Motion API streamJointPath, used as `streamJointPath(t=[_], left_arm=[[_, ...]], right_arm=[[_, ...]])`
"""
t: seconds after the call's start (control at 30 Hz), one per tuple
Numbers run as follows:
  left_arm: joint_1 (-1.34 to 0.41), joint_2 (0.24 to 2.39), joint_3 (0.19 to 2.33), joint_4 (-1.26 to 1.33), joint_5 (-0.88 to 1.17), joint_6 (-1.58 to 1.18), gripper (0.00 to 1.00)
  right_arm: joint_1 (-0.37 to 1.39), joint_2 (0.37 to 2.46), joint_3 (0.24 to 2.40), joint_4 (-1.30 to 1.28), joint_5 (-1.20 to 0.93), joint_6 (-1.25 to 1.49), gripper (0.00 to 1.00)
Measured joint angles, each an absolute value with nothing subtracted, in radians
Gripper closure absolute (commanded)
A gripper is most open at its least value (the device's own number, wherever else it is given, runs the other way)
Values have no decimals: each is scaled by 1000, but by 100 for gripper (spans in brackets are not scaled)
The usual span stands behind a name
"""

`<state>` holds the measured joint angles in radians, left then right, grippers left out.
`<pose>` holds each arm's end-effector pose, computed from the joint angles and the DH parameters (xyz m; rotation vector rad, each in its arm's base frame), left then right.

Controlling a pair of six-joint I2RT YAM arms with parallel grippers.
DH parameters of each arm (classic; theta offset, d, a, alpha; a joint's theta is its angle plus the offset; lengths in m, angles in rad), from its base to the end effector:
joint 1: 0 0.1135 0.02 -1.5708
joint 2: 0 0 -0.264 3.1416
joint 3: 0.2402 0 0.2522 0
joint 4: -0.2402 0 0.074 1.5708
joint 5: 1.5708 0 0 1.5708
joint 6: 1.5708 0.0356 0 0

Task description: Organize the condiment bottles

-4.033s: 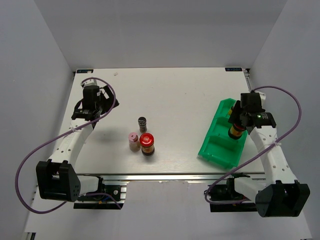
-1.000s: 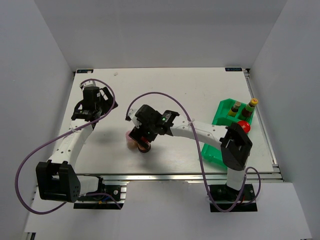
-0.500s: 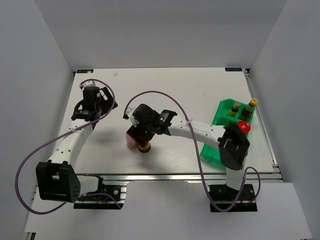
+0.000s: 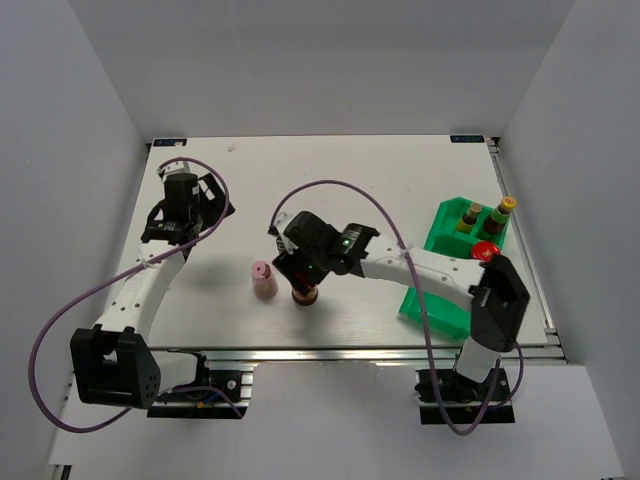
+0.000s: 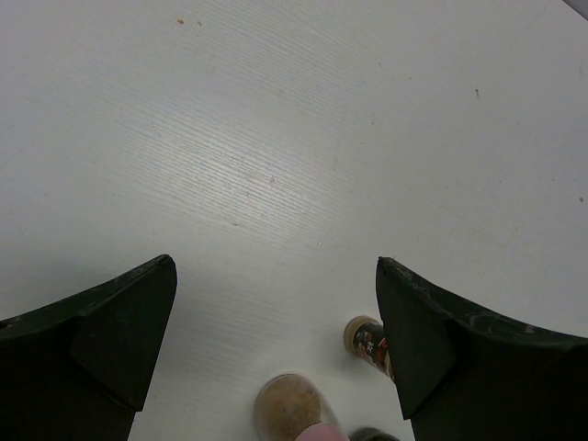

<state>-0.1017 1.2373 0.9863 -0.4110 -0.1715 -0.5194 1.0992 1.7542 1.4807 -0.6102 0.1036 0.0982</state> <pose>0.2710 -0.0216 0.2932 -0.5524 2.1559 -0.1499 0.1803 0.3454 0.2801 -1.1540 2.2062 0.3953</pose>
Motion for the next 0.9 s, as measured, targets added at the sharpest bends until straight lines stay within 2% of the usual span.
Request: streamJointPath(t=[0.17, 0.5, 0.67, 0.9], left_arm=[[-102, 1233, 986, -411, -168, -517, 2], [-102, 1235, 986, -411, -165, -515, 2], [-102, 1237, 986, -410, -160, -513, 2], [-102, 1237, 986, -411, -156, -509, 2]], right_arm=[[1024, 1539, 1357, -664, 168, 178, 74], [665, 1170, 1249, -768, 393, 304, 79], [556, 1105, 1216, -823, 452, 345, 78], [346, 1139, 1143, -825, 471, 359, 78]])
